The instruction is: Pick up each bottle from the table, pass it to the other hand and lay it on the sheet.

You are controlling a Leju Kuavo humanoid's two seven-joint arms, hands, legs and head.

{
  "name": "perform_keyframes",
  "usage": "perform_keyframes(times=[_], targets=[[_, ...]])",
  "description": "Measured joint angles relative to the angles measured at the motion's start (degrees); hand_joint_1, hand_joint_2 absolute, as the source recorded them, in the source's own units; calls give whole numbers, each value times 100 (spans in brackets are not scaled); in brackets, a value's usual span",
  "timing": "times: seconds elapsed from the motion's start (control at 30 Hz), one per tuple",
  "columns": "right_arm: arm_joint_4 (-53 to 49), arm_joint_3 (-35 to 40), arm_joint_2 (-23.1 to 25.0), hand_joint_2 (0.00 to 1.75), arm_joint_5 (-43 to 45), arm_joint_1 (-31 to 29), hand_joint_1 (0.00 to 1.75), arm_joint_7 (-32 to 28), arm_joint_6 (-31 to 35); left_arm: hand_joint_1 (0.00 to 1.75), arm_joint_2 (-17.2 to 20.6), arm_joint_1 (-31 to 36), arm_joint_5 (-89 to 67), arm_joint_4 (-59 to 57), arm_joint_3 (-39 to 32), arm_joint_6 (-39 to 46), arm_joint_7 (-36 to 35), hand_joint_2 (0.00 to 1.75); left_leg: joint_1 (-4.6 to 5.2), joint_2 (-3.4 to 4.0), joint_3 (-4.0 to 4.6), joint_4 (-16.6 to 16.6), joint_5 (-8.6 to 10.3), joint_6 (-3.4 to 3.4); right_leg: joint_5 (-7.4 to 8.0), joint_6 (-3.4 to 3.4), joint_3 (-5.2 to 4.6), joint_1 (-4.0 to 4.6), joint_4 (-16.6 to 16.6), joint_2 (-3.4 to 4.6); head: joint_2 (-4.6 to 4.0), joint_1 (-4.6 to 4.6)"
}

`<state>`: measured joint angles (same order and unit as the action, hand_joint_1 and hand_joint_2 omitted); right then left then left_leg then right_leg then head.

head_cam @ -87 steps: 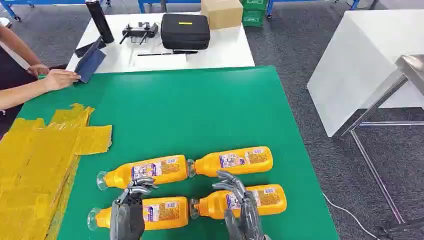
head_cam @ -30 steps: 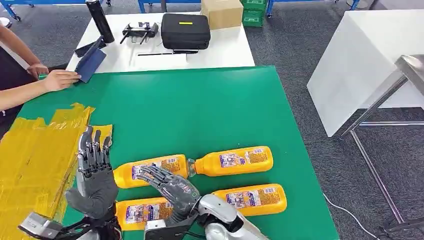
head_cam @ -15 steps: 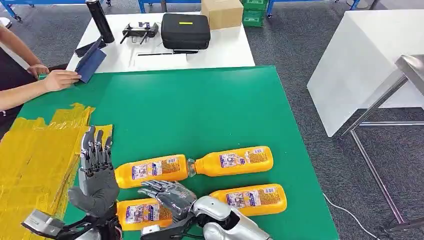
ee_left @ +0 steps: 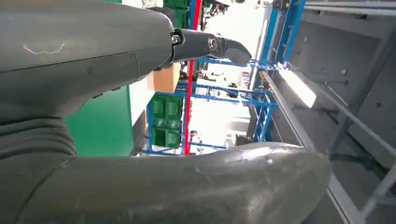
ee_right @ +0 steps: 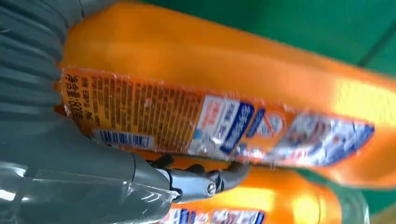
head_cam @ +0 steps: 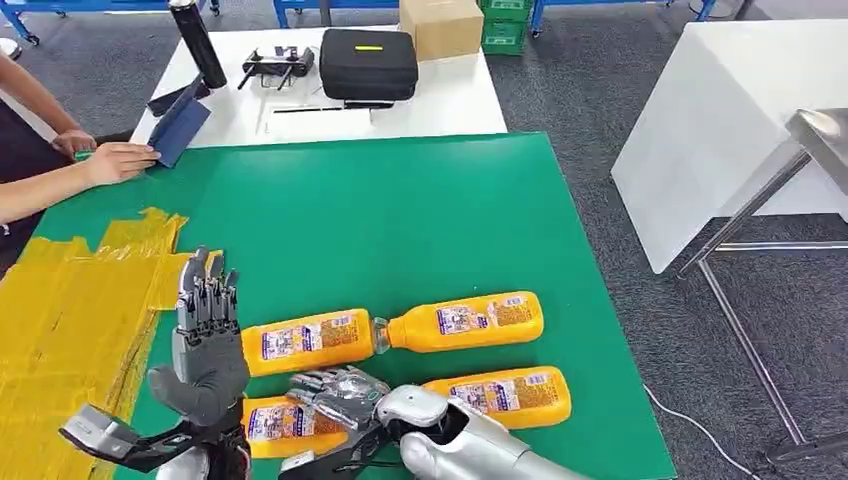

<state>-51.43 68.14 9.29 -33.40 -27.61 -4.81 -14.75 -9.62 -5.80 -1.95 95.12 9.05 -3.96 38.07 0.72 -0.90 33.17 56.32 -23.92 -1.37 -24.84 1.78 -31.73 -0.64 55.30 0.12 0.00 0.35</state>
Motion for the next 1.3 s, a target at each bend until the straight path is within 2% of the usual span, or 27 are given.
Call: perform_keyframes(times=[0.2,0.57,0.67,0.73,0.8,0.87,1.13,1.3], targets=[[273,368,68,175,361,-375,175,-90,-396,0,-24,186,101,-177,0,-68,0,0,-7,3,-32,0,-2,3,0,0,28,4,0,11,0,0],[527,731,127,175,891,-630,175,46,-506,0,-160,255,348,-241,-59,162,0,0,-5,4,-38,0,-1,3,0,0,39,3,0,11,0,0],[556,810,149,175,1059,-672,175,160,-499,0,-302,244,361,-57,-162,766,0,0,-5,4,-38,0,-1,3,0,0,40,3,0,11,0,2],[562,866,177,175,1218,-684,175,317,-460,0,-453,222,190,320,-273,1922,0,0,-5,3,-38,0,-2,3,0,0,41,3,0,12,0,4],[580,916,219,175,1401,-684,175,454,-381,0,-525,175,-3,866,-282,3516,2,0,-6,4,-40,0,-2,3,0,0,42,4,0,14,0,0],[608,927,260,175,1550,-681,175,544,-283,0,-570,61,-316,1327,-323,4246,2,0,-8,4,-42,0,-3,4,-1,0,42,6,0,13,0,-2],[632,853,310,175,2054,-582,175,644,216,0,-859,-247,-492,2196,-1308,4400,2,0,-24,6,-44,-1,-5,13,-1,-4,44,21,0,13,0,2],[617,393,302,175,2688,-268,175,206,777,0,-905,-373,-291,2406,-1912,4404,2,0,-24,3,-42,-1,-4,15,-1,-5,42,21,0,12,0,2]])
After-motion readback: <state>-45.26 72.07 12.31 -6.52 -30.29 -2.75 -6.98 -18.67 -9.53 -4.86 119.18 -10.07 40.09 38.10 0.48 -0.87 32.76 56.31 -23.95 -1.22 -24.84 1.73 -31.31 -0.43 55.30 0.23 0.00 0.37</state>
